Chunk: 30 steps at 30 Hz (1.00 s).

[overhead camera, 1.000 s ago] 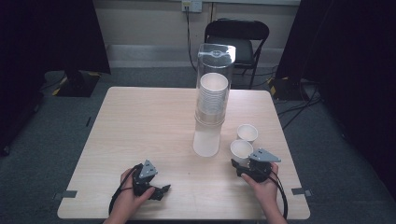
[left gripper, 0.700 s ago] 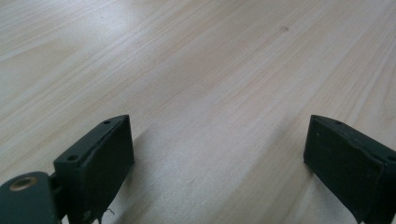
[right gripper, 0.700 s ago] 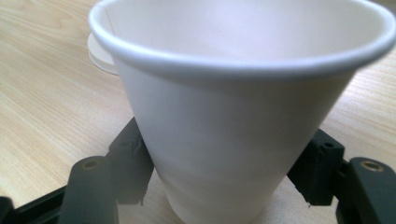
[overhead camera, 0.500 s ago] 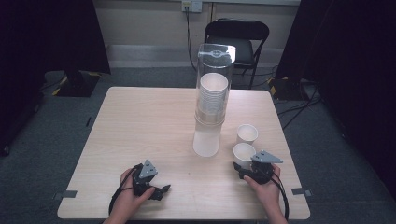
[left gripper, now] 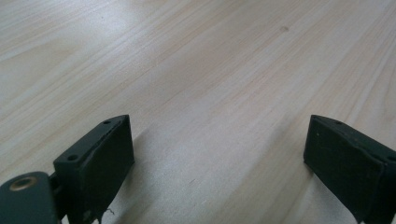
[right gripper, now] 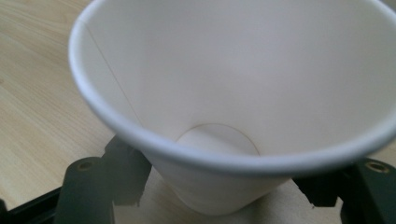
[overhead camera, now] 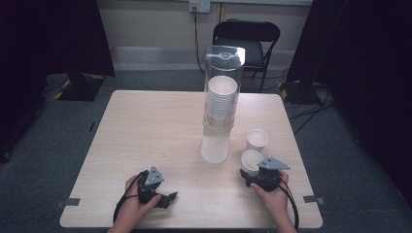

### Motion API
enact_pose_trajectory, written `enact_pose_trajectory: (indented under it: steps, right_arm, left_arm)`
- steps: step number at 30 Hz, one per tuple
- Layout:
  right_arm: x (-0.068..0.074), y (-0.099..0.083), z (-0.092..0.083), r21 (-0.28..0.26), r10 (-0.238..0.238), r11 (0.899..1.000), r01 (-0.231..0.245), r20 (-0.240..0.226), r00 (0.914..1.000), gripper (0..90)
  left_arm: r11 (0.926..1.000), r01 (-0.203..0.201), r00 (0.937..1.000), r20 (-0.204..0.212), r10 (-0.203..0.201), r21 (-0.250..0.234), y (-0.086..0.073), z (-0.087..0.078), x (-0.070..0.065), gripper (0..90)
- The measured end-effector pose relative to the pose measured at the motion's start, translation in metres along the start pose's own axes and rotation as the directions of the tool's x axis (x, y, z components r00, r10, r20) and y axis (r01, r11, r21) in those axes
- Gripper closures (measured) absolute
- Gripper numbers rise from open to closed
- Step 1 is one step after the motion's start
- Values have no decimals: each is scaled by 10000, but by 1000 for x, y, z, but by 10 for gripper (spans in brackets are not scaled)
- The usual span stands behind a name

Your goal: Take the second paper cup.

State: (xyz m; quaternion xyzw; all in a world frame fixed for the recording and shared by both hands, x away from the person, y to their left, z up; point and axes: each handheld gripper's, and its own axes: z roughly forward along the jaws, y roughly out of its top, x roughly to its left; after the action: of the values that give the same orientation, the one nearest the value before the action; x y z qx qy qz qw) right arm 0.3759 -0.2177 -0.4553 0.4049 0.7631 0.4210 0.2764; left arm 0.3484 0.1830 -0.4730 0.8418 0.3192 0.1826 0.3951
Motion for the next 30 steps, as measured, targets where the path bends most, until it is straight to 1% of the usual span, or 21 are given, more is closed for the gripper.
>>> enact_pose_trajectory:
  steps: [2,3,6,9,11,12,14,15,16,20,21,22,24,26,28,30]
  right_arm:
    - [0,0,-1,-11,-137,9999,137,-12,9999,281]
    - [0,0,-2,-46,-161,9999,161,77,9998,254]
    - [-2,-1,-4,15,-9,10000,9,32,10000,184]
    - [-3,-2,-6,65,0,10000,0,0,10000,164]
    - [-3,-3,-8,34,15,10000,-15,-65,10000,165]
    - [-5,-6,-10,78,150,9999,-149,-125,9998,165]
    - [-6,-8,-11,127,207,9997,-205,-153,9997,164]
    - [-8,-10,-13,121,128,9998,-127,-94,9999,164]
    - [-10,-12,-14,141,119,9998,-118,-130,9998,165]
    - [-18,-19,-25,312,116,9994,-116,-22,9999,165]
    - [-20,-20,-28,317,148,9994,-146,-63,9999,164]
    - [-23,-24,-33,493,55,9988,-46,-172,9998,164]
    - [-25,-27,-35,584,18,9983,-6,-212,9998,164]
    - [-27,-31,-40,646,-7,9979,21,-213,9998,162]
    - [-30,-34,-44,830,-118,9965,130,-148,9998,158]
    - [-32,-36,-47,873,-107,9961,124,-204,9997,157]
  left_arm:
    - [10000,3,10000,1,-3,-4,0,0,0,79]
    - [10000,2,10000,-3,-2,-10,0,0,0,79]
    - [10000,5,10000,-3,-5,-10,0,0,0,79]
    - [10000,7,10000,-4,-7,-6,0,0,0,79]
    - [10000,20,10000,8,-20,-13,0,0,0,79]
    - [10000,18,10000,2,-18,-9,0,0,0,79]
    - [10000,1,10000,-4,-1,-6,0,0,0,79]
    - [10000,-2,10000,-8,2,-8,0,0,0,79]
    - [10000,10,10000,-5,-10,-13,0,0,0,79]
    - [10000,9,10000,-8,-9,-15,0,0,0,79]
    - [10000,8,10000,-9,-8,-15,0,0,0,79]
    - [10000,11,10000,-8,-11,-14,0,0,0,79]
    - [10000,5,10000,-8,-5,-10,0,0,0,79]
    - [10000,6,10000,-5,-6,-13,0,0,0,79]
    - [10000,9,10000,-4,-9,-9,0,0,0,79]
    - [10000,8,10000,-6,-8,-5,0,0,0,79]
